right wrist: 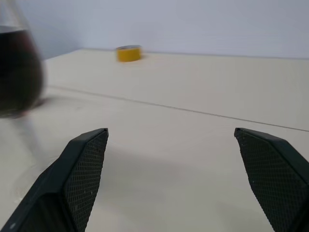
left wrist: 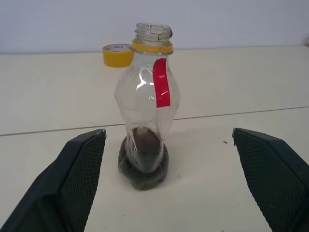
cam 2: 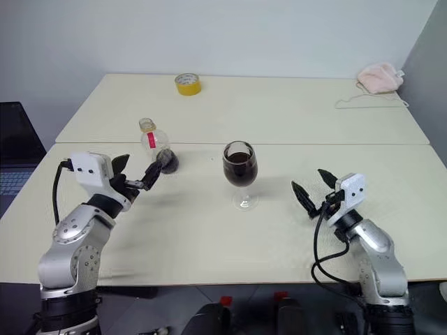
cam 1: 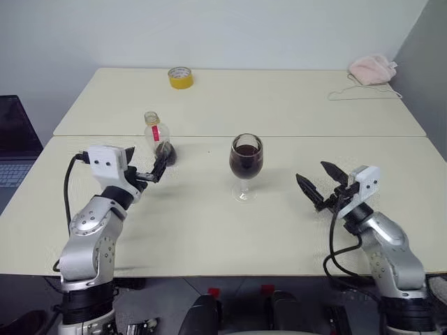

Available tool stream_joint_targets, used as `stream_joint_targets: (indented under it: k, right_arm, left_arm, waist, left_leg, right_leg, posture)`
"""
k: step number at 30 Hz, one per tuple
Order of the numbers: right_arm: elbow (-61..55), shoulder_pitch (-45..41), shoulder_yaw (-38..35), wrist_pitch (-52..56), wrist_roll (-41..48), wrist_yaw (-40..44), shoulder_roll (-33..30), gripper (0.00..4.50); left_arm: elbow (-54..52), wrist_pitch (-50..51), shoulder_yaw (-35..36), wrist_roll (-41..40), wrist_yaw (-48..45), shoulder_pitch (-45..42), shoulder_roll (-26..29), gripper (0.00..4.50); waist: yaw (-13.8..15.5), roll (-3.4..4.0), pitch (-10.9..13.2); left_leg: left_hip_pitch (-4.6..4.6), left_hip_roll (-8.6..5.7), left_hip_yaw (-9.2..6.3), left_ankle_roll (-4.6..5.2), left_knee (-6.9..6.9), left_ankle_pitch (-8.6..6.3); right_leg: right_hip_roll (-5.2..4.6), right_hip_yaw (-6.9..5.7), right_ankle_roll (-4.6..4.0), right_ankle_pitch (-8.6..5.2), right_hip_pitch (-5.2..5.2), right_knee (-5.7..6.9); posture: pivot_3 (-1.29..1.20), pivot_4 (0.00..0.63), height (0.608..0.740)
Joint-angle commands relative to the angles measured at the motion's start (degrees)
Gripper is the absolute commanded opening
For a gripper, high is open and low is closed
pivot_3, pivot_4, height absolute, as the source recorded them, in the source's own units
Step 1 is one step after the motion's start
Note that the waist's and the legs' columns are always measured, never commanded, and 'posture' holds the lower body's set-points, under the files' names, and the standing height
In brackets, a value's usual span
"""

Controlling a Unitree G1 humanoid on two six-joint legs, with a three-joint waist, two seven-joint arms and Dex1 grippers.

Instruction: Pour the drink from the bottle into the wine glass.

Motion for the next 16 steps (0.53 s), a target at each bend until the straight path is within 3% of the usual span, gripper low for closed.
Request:
stream_joint_targets:
  k: [1, 16]
  right_arm:
    - [3.97, -1.98, -0.97, -7.01, -4.39, -4.61, 2.22, 4.5]
    - [13.73, -7.26, -0.44, -12.55, -7.26, -7.55, 4.73, 4.5]
  left_arm:
    - [-4.2, -2.53, -1.22, 1.71, 1.65, 2.42, -1.47, 4.44]
    - [-0.7, -12.27, -1.77, 6.03, 4.92, 6.89, -6.53, 4.44]
  waist:
    - [-0.02, 0.01, 0.0]
    - [0.0, 0.05, -0.02]
  left_leg:
    - [0.01, 0.0, -0.01, 0.0, -0.01, 0.0]
    - [0.17, 0.01, 0.06, 0.0, -0.08, 0.0]
  right_leg:
    - [0.0, 0.0, 0.0, 0.0, 0.0, 0.01]
    - [0.02, 0.06, 0.0, 0.0, 0.08, 0.0]
  posture:
    - [0.0, 0.15, 0.74]
    - [0.0, 0.15, 0.74]
